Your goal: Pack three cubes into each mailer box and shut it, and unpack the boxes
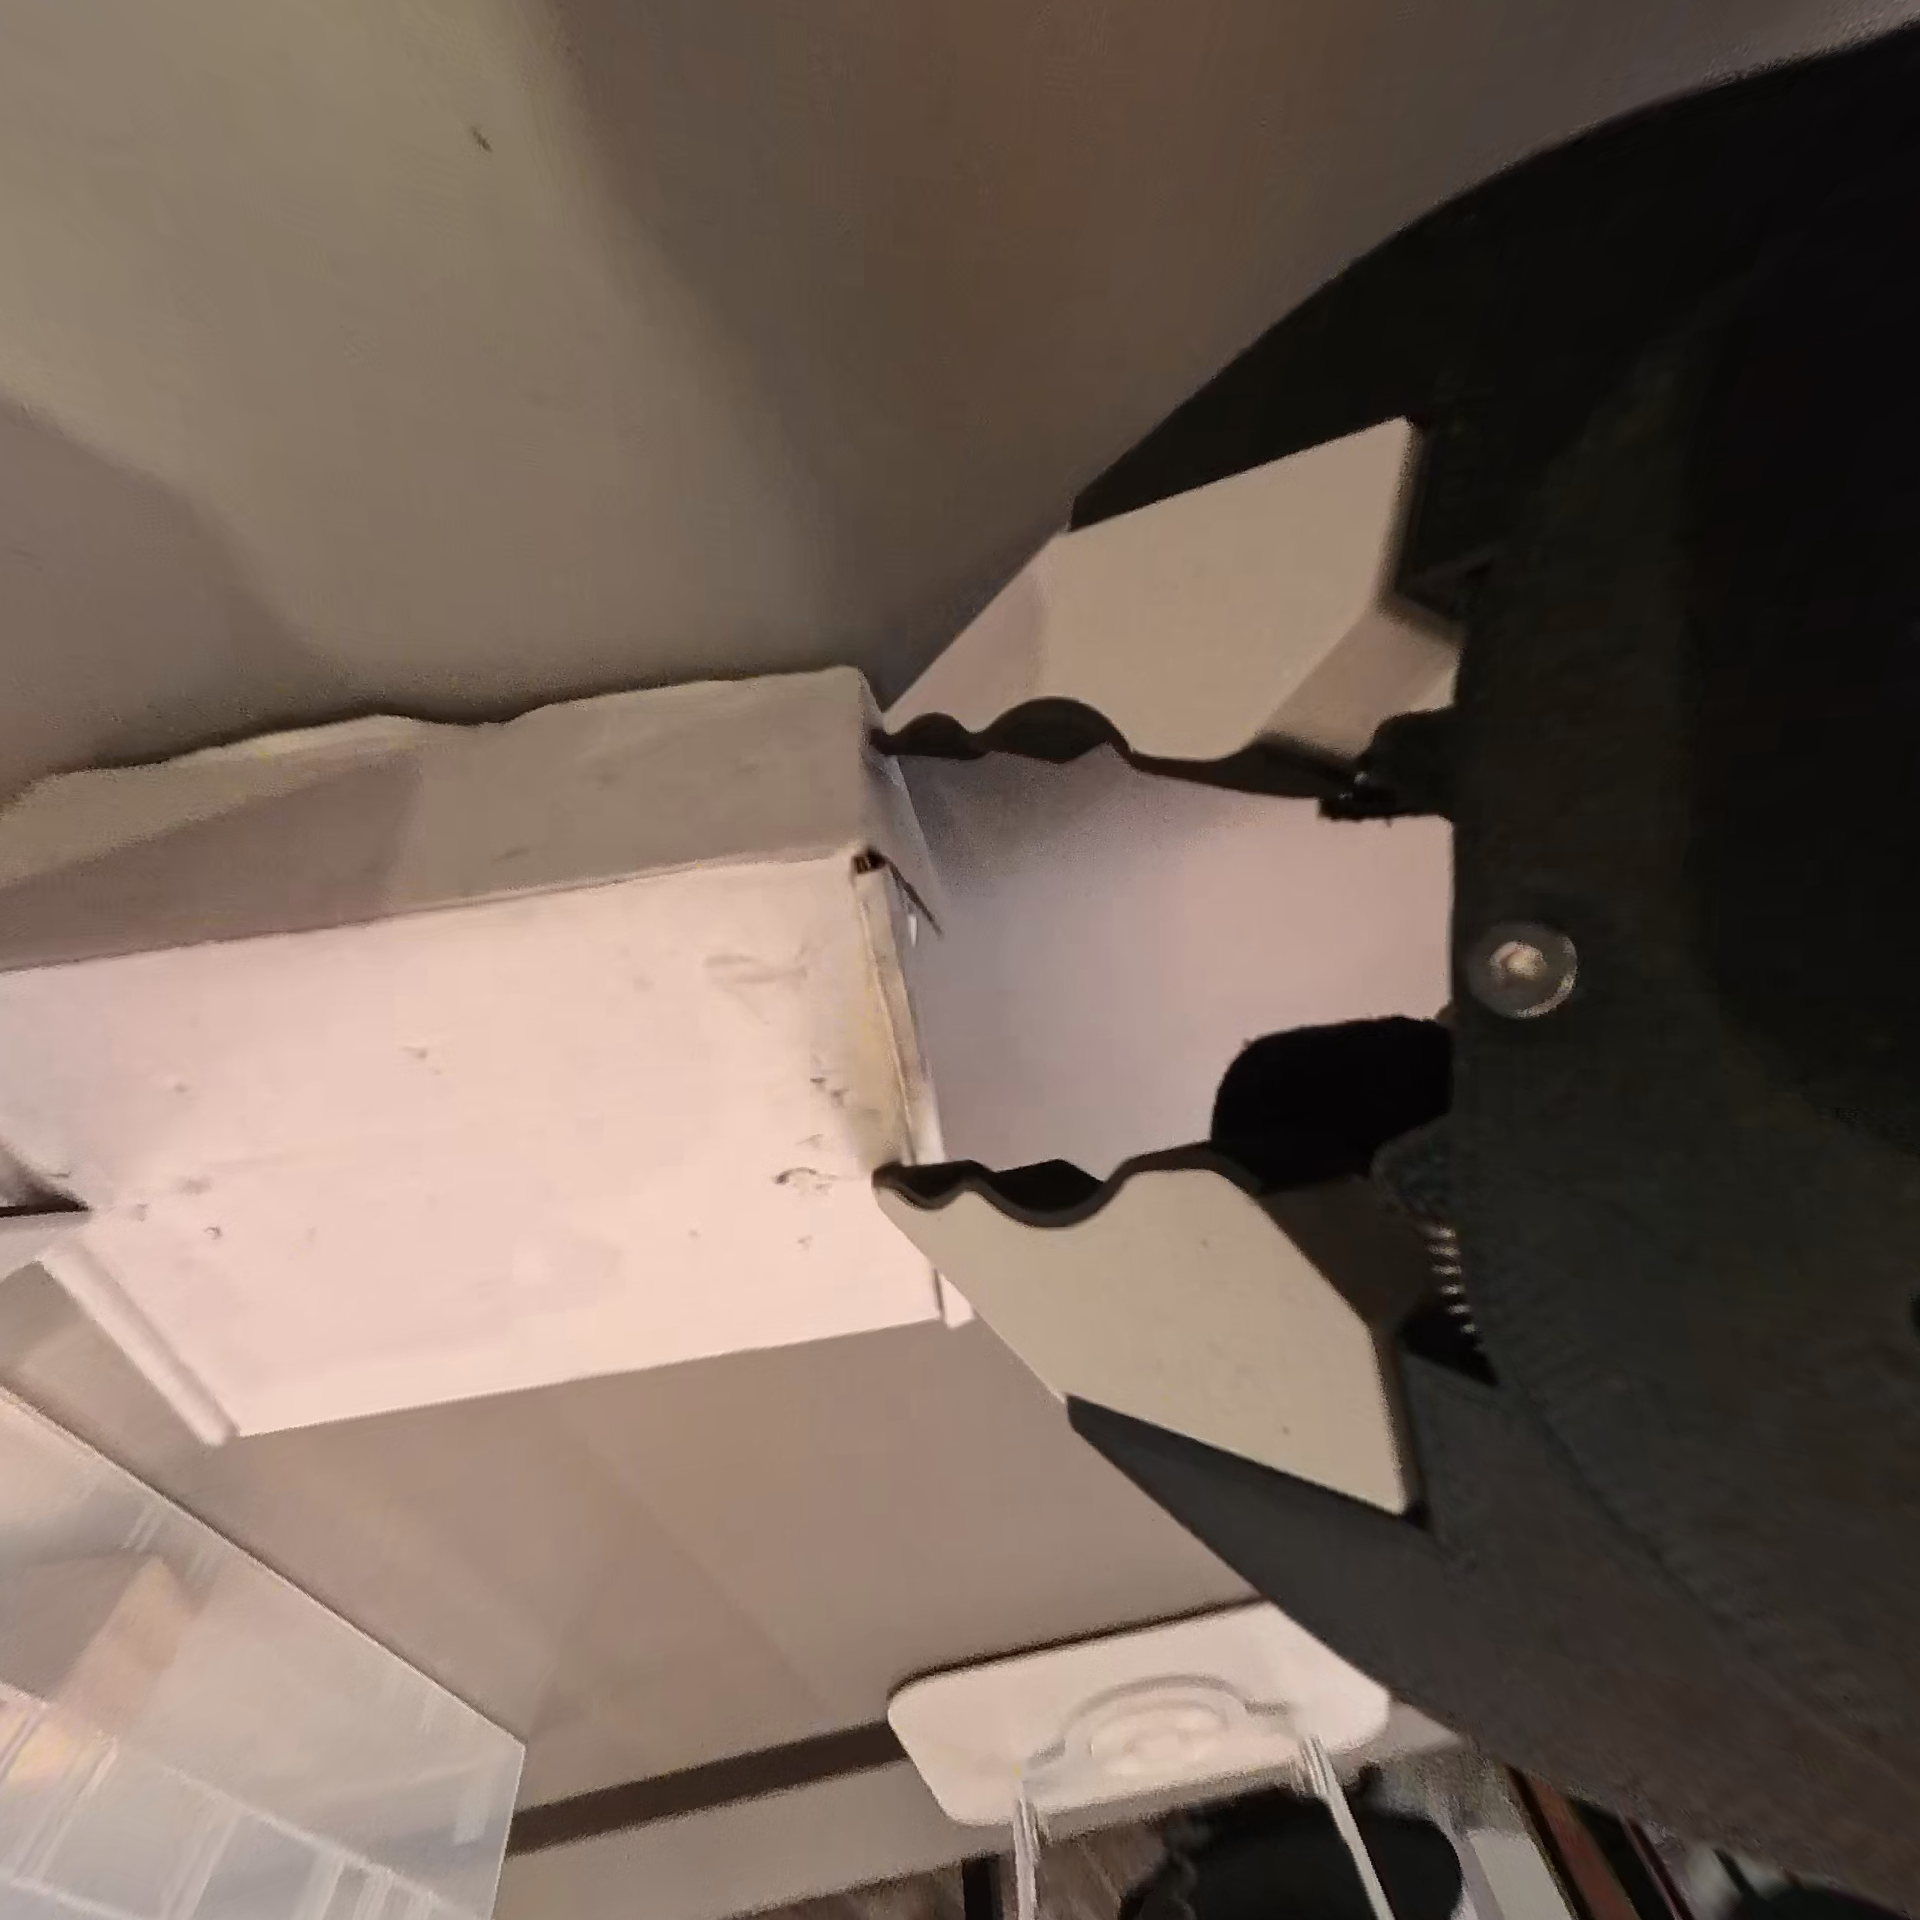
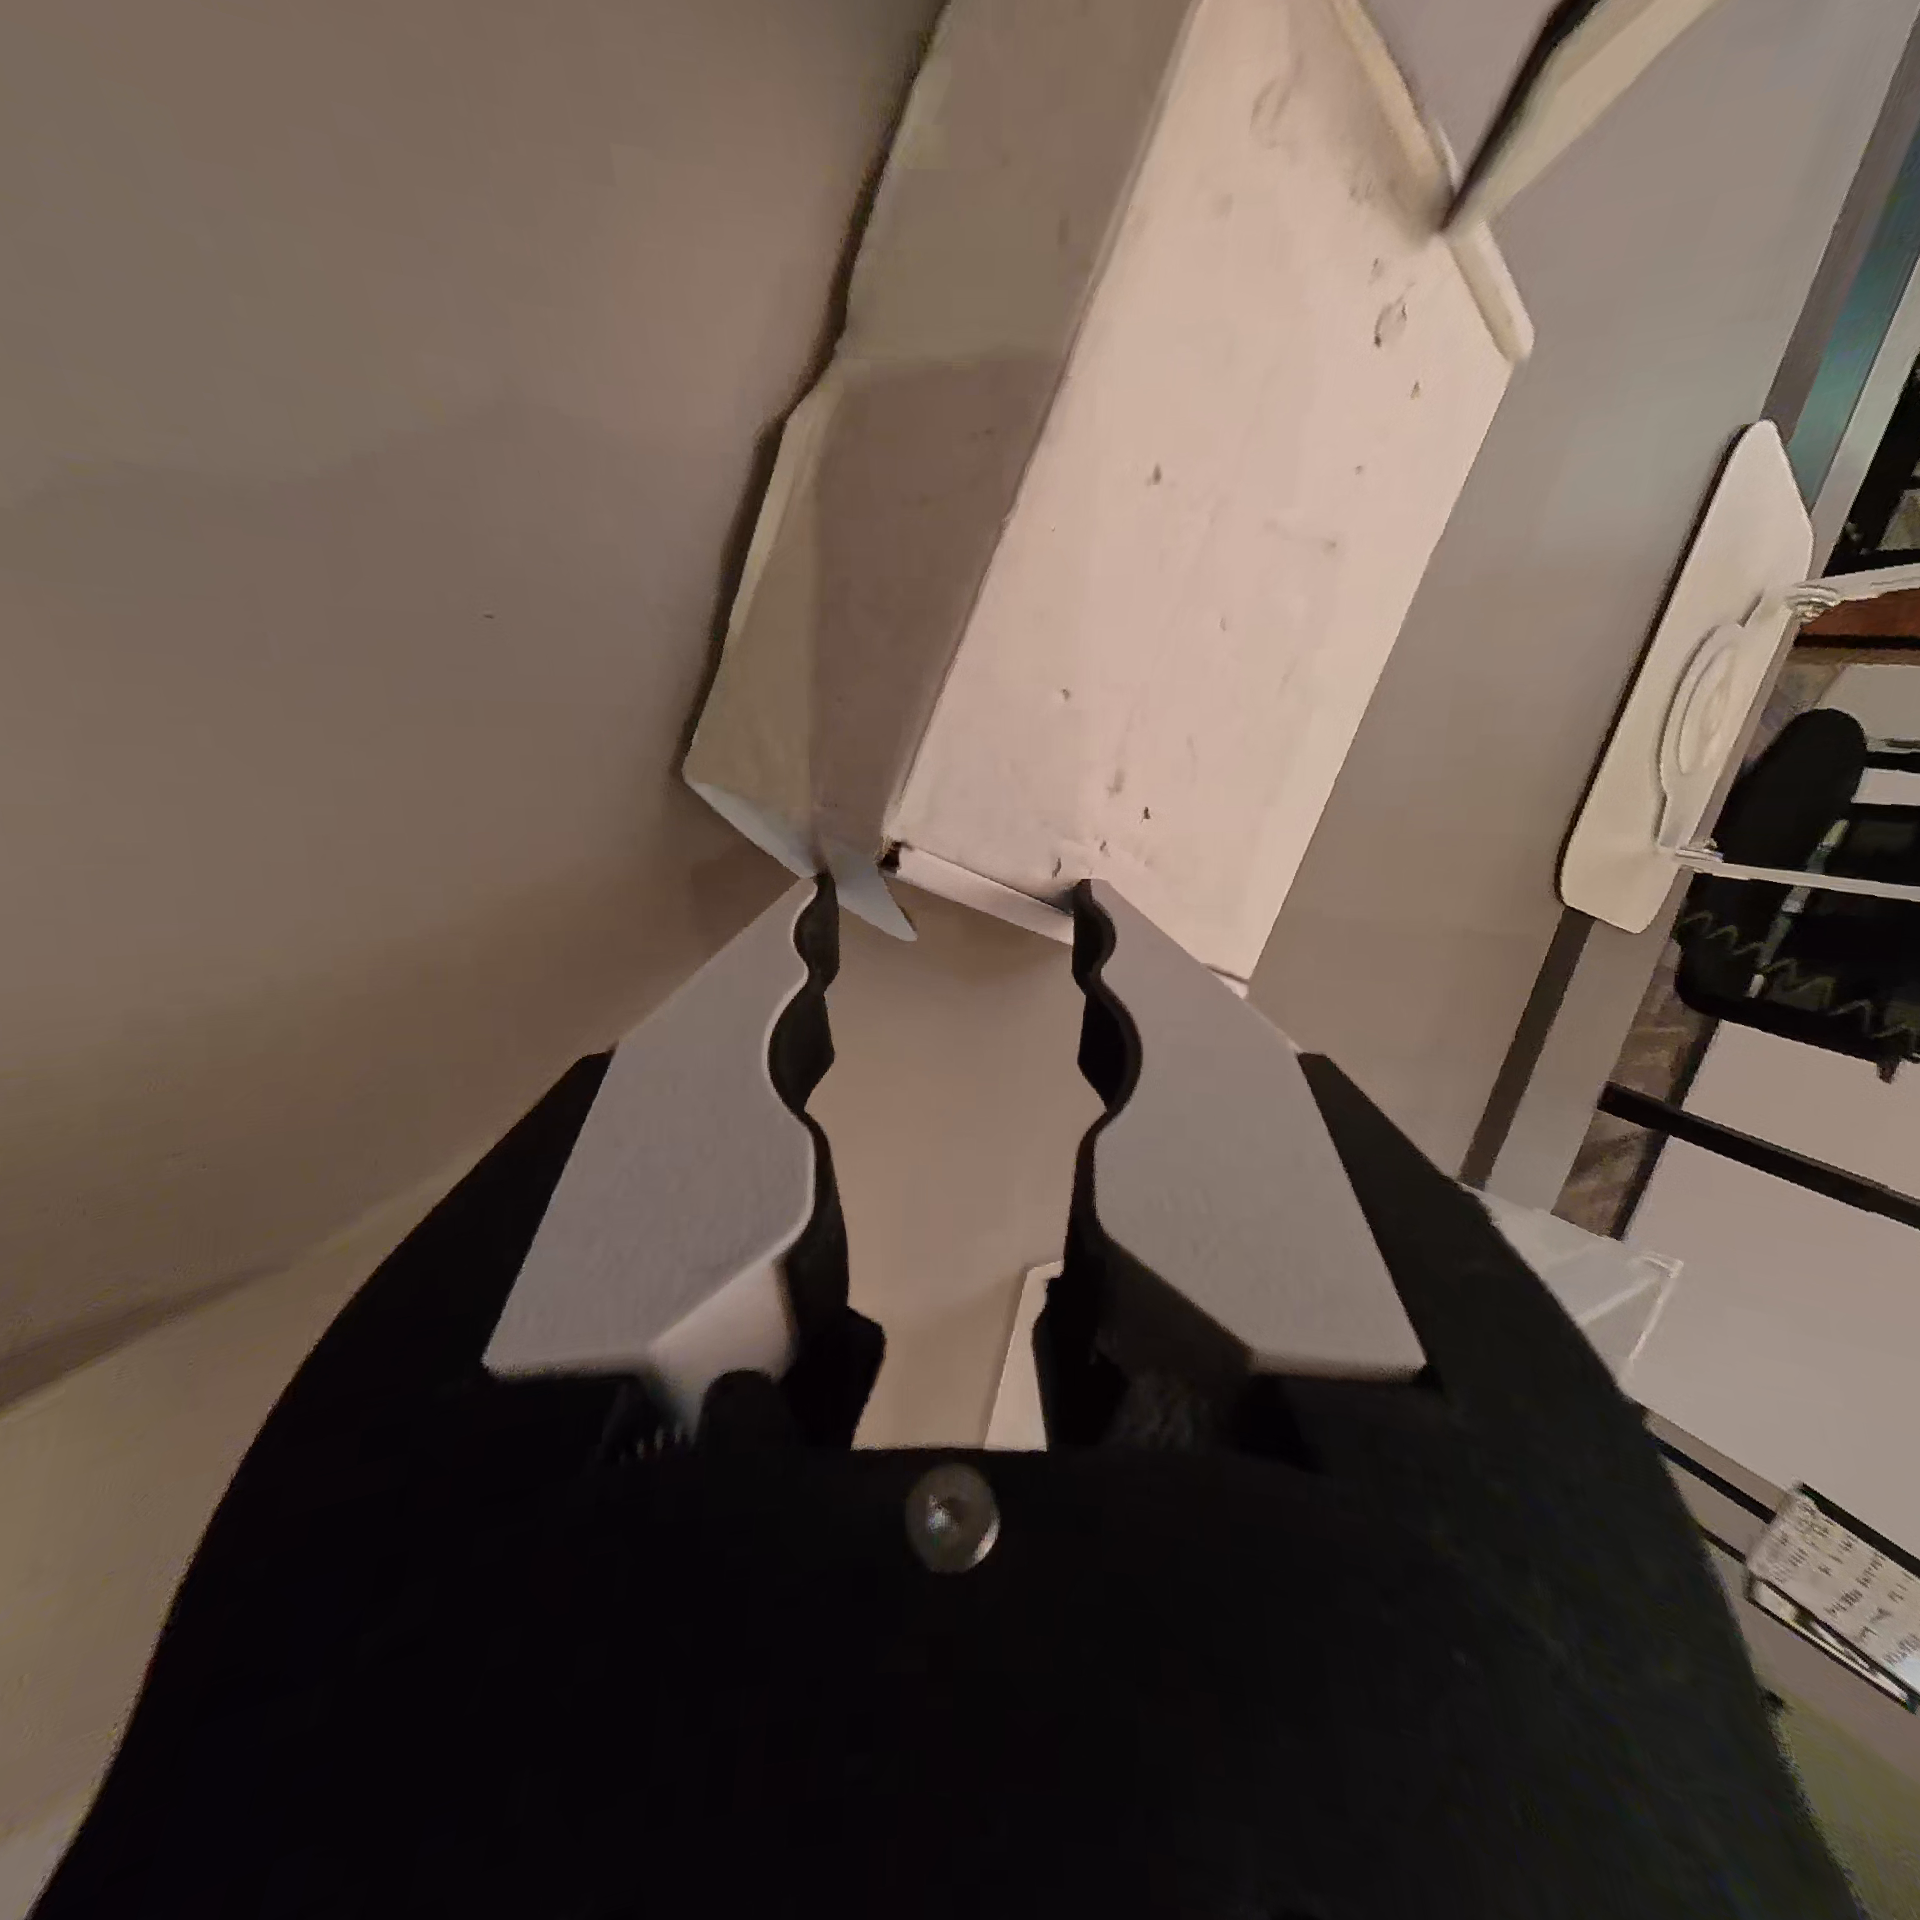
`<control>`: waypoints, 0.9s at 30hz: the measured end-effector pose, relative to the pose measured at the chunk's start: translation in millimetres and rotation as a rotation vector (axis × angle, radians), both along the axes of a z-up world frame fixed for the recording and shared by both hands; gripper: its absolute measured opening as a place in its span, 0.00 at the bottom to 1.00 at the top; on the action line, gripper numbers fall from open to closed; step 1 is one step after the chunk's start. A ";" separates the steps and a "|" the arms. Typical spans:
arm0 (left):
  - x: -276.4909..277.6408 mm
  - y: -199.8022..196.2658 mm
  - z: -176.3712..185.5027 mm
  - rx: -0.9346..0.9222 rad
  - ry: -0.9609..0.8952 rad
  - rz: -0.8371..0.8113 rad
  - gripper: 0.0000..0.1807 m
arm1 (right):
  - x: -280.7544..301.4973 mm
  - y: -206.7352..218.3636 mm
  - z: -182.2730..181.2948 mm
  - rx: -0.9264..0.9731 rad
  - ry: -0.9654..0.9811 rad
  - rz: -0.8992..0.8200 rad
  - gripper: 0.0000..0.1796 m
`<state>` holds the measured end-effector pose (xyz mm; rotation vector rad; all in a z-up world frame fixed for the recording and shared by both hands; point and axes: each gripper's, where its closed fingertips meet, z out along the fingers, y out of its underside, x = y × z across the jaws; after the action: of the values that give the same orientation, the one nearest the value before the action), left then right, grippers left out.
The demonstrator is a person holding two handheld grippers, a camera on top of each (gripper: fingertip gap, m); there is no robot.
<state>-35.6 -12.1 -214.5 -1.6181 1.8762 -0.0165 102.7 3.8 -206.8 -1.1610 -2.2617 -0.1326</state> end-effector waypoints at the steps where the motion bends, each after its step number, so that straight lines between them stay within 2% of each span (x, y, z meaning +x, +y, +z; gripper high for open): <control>1: 1.8 -1.9 0.4 -0.014 -0.012 0.001 0.43 | 1.1 0.7 -0.1 -0.011 -0.003 0.005 0.25; 9: -4.3 -1.1 1.2 0.005 0.024 -0.040 0.42 | 1.8 -1.0 -3.9 -0.008 -0.028 0.054 0.31; 13: -2.1 -2.2 1.3 -0.022 0.009 -0.032 0.43 | -1.2 0.5 -2.6 0.007 0.006 0.037 0.28; 22: 2.5 -9.7 3.6 -0.148 -0.069 0.000 0.47 | -3.4 -2.7 -0.4 -0.137 0.050 -0.016 0.28; 27: 2.8 -9.6 3.6 -0.157 -0.067 -0.002 0.48 | -3.8 -3.6 1.4 -0.223 0.066 -0.032 0.28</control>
<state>-32.8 -21.7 -210.9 -1.6979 1.8651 -0.2212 98.9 0.2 -205.4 -1.2960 -2.2424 0.1469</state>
